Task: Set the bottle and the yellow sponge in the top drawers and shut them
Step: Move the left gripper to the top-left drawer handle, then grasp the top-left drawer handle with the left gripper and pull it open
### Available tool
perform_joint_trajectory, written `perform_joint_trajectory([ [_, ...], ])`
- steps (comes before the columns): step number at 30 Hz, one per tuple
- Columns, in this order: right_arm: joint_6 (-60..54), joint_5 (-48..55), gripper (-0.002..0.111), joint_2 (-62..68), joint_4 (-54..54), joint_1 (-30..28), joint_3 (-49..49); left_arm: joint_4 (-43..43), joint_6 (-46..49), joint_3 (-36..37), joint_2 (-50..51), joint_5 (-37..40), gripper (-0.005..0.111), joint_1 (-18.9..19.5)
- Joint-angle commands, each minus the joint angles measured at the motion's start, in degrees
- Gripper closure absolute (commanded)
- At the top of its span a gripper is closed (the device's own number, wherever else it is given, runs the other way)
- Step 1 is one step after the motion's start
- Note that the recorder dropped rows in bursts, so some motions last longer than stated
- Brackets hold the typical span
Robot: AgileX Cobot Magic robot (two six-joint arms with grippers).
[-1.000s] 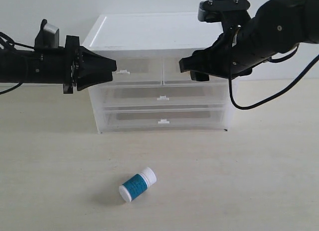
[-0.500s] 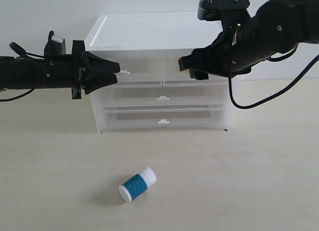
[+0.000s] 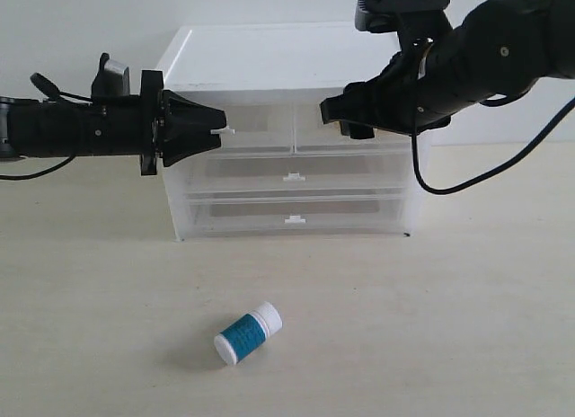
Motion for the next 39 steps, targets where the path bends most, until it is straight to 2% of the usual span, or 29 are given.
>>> perform_joint_trajectory([
  [1, -0.2, -0.3, 0.049, -0.5, -1.1, -0.4, -0.3, -2.4, 0.2, -0.8, -0.1, -1.5, 0.066, -0.7],
  [12, 1.3, -4.1, 0.049, 3.4, -1.6, -0.6, -0.3, -1.8, 0.2, -0.8, -0.1, -1.5, 0.066, -0.7],
  [23, 5.6, -7.5, 0.049, 3.5, -6.8, -0.7, -0.3, -2.0, 0.2, -0.8, -0.1, -1.5, 0.066, -0.7],
  [39, 7.0, -10.6, 0.049, 3.5, -7.6, -0.7, -0.3, -2.0, 0.2, -0.8, -0.1, -1.1, 0.067, -0.7],
])
